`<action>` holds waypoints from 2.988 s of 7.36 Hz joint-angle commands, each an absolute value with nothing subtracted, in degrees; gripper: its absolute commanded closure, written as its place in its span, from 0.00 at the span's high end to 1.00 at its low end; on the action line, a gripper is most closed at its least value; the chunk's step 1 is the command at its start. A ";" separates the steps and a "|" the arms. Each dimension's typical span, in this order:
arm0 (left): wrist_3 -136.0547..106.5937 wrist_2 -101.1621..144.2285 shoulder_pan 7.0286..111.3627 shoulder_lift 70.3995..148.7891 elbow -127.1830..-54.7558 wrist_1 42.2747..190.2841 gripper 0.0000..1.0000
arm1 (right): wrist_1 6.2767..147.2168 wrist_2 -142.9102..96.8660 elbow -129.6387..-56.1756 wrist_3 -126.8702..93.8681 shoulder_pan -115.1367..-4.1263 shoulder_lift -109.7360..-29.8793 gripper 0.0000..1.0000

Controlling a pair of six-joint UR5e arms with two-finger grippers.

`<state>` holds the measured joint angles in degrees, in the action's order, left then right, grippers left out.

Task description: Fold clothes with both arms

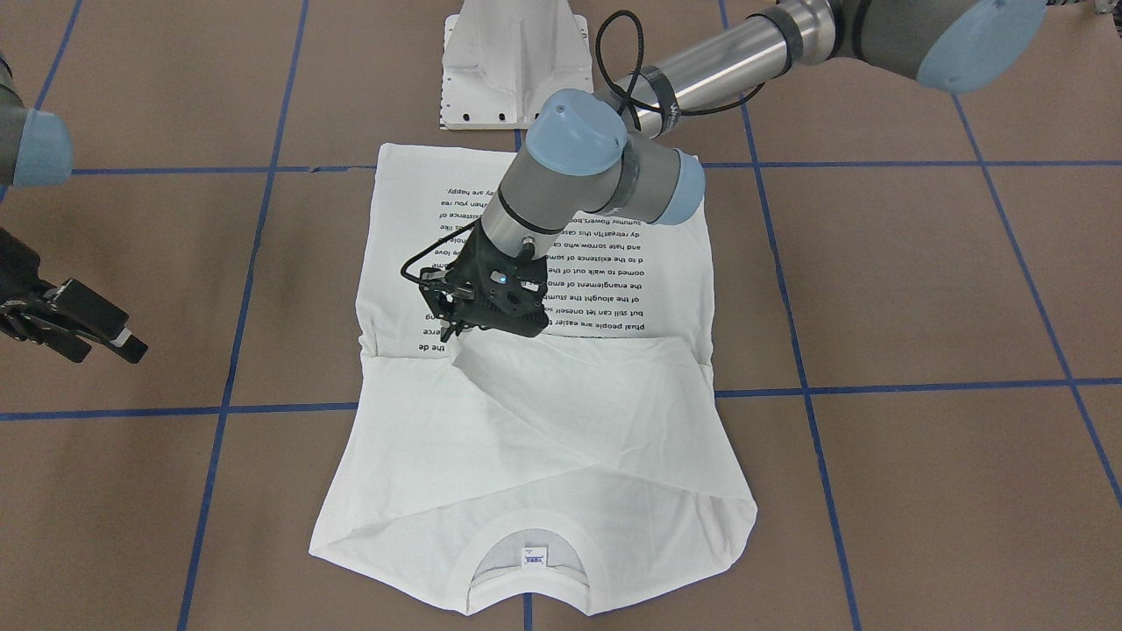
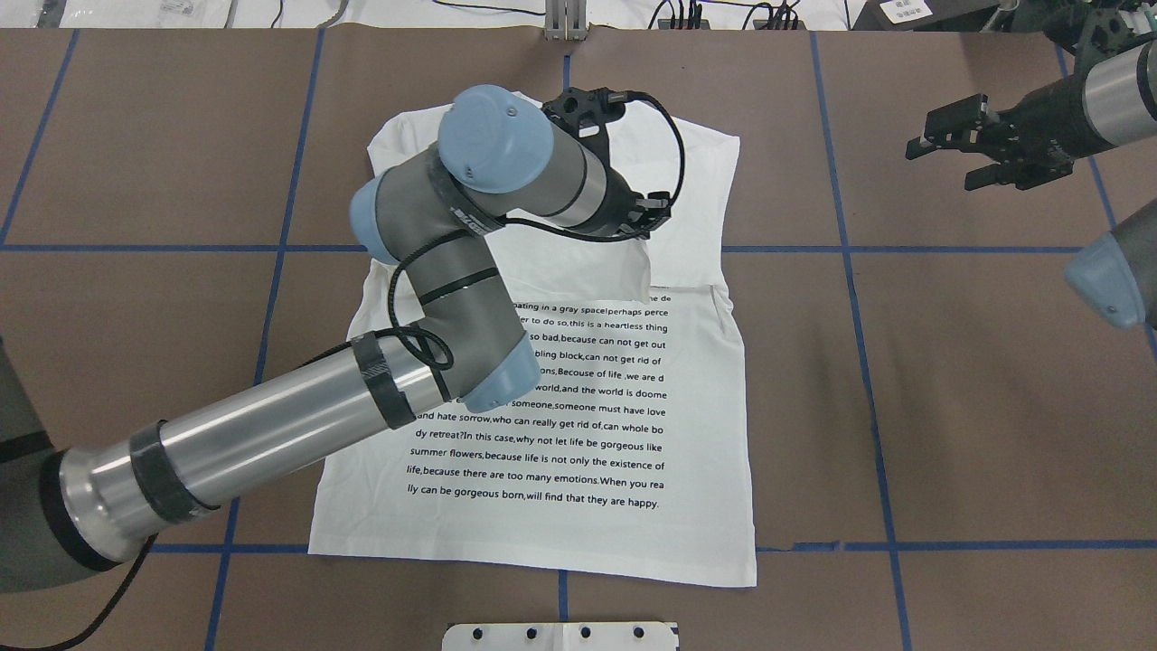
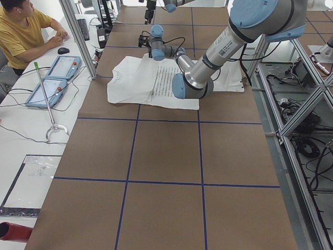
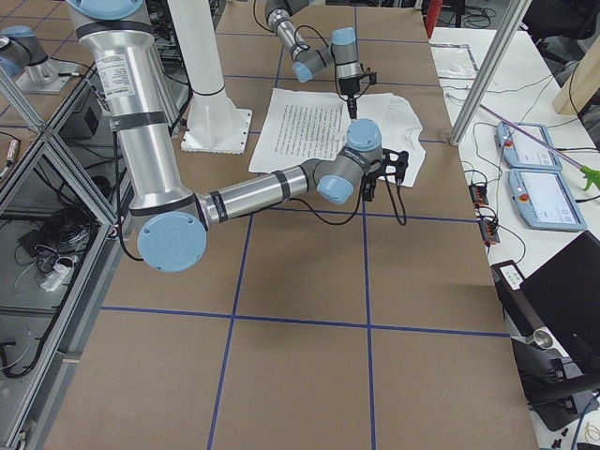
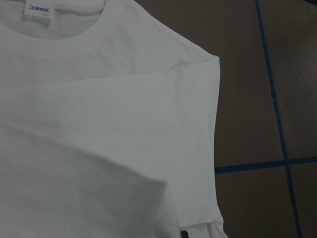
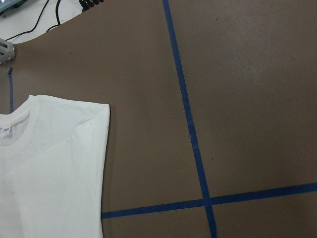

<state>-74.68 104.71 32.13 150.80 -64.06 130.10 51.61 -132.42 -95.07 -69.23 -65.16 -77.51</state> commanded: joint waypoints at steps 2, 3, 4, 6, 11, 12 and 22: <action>-74.71 101.51 29.89 153.81 -59.33 132.71 0.00 | 51.68 -132.54 -96.85 -69.34 -65.30 -78.22 0.99; -74.62 101.51 29.62 153.81 -58.46 134.11 0.00 | 51.68 -132.45 -97.03 -69.35 -65.30 -78.22 0.99; -74.62 101.17 29.53 153.98 -57.84 134.82 0.09 | 51.68 -132.45 -97.03 -69.35 -65.30 -78.22 0.99; -74.79 100.81 28.92 154.07 -57.92 134.82 0.89 | 51.77 -132.10 -97.03 -69.52 -65.13 -78.13 0.99; -78.05 101.60 29.88 151.28 -63.61 128.61 0.94 | 52.03 -127.91 -101.40 -82.64 -58.22 -78.22 0.99; -77.35 104.12 31.80 144.65 -70.59 128.41 0.92 | 52.47 -125.10 -103.95 -87.32 -54.36 -78.83 0.99; -68.29 114.70 40.96 120.94 -95.09 123.05 0.88 | 91.41 -79.89 -121.38 -121.16 -1.96 -77.00 0.92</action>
<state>-68.21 114.72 40.88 121.19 -94.53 123.04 89.80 -80.66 -121.76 -115.63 -5.51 -77.60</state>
